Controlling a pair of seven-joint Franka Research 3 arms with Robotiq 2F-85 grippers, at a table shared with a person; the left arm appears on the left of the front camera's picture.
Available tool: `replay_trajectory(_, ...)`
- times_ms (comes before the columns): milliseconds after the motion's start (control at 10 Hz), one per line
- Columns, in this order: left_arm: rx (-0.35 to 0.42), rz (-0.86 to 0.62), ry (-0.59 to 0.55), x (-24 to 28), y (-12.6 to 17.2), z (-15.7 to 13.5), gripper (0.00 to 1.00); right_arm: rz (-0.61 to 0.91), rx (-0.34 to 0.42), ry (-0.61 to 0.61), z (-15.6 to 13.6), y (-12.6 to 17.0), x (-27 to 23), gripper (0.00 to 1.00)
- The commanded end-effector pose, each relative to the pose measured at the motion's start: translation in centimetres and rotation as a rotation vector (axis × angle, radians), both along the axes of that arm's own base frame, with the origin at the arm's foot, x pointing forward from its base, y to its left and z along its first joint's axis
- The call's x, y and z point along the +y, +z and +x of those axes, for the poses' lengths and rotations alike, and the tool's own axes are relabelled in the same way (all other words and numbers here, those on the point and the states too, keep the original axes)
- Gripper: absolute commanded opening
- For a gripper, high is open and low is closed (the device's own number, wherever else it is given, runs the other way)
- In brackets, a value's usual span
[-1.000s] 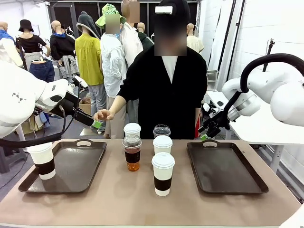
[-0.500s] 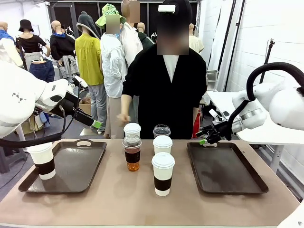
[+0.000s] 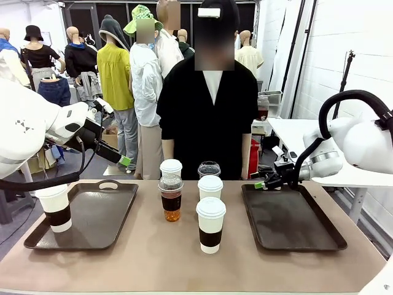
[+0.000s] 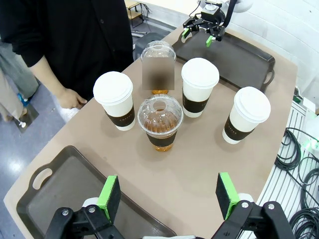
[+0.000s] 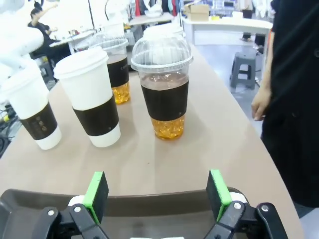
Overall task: Distribute the coffee onto the tray.
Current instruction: Pick up one iced Americano and place it on the right Handle tray.
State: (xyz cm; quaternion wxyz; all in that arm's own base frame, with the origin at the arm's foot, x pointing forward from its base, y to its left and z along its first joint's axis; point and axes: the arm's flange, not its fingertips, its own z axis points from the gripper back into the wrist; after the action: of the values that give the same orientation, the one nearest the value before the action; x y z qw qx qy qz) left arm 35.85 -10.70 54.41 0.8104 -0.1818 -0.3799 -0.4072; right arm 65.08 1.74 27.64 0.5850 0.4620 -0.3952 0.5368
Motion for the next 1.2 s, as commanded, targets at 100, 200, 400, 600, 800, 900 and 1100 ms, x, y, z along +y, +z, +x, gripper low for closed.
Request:
replay_trajectory(100,0.006,-0.002,-0.003,0.2,0.0,0.0,1.0,-0.004,-0.005,-0.004,-0.1,0.1,0.2,1.0)
replay_trajectory(200,0.006,-0.002,-0.003,0.2,0.0,0.0,1.0,-0.004,-0.005,-0.004,-0.1,0.1,0.2,1.0)
replay_trajectory(400,0.006,-0.002,-0.003,0.2,0.0,0.0,1.0,-0.004,-0.005,-0.004,-0.1,0.1,0.2,1.0)
replay_trajectory(600,0.006,-0.002,-0.003,0.2,0.0,0.0,1.0,0.017,-0.003,-0.014,0.5,-0.6,0.4,1.0)
replay_trajectory(800,0.006,-0.002,-0.003,0.2,0.0,0.0,1.0,0.058,-0.005,-0.013,1.0,-1.0,2.2,1.0)
replay_trajectory(900,0.006,-0.002,-0.003,0.2,0.0,0.0,1.0,0.066,-0.005,-0.011,1.3,-1.0,3.1,1.0)
replay_trajectory(1100,0.006,-0.002,-0.003,0.2,0.0,0.0,1.0,0.084,0.002,-0.014,1.8,-0.9,5.2,1.0)
